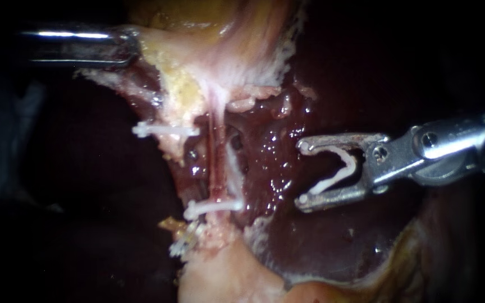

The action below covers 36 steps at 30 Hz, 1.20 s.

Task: Clipping second clip right tube

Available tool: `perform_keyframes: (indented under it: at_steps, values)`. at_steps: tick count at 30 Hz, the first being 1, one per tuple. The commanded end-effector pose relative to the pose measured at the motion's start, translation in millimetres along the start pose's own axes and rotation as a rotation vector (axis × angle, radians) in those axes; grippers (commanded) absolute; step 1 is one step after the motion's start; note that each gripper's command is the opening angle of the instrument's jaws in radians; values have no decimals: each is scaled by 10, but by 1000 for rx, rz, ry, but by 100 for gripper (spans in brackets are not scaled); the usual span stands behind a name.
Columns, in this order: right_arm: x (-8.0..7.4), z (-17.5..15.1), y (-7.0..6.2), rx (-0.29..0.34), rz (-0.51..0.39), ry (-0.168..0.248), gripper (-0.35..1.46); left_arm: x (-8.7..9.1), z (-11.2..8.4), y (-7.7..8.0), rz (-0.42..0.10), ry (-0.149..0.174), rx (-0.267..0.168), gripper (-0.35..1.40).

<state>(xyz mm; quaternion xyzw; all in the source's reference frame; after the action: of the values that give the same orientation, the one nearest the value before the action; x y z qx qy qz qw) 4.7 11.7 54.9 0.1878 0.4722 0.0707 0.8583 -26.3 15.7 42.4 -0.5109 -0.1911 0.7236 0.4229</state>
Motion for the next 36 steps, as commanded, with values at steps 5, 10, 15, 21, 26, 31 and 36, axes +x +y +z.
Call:
perform_keyframes:
  at_steps: [5,10,15,21,26,31,36]
  values:
    - [6,13,0,27,32,9,49,-3,-2,3,9,9,6,-35]
    - [11,36,-2,50,115,32,48,-6,1,1,11,9,8,-35]
    - [14,68,-4,71,193,60,48,-7,1,0,12,10,8,-35]
    - [11,109,-3,97,232,76,47,-10,4,-1,14,11,10,-35]
    - [10,138,4,110,247,93,47,-11,6,-2,14,11,11,-35]
    - [11,152,8,129,284,142,47,-12,6,-2,15,11,10,-35]
    - [14,158,10,152,310,174,47,-12,6,-3,15,11,11,-35]
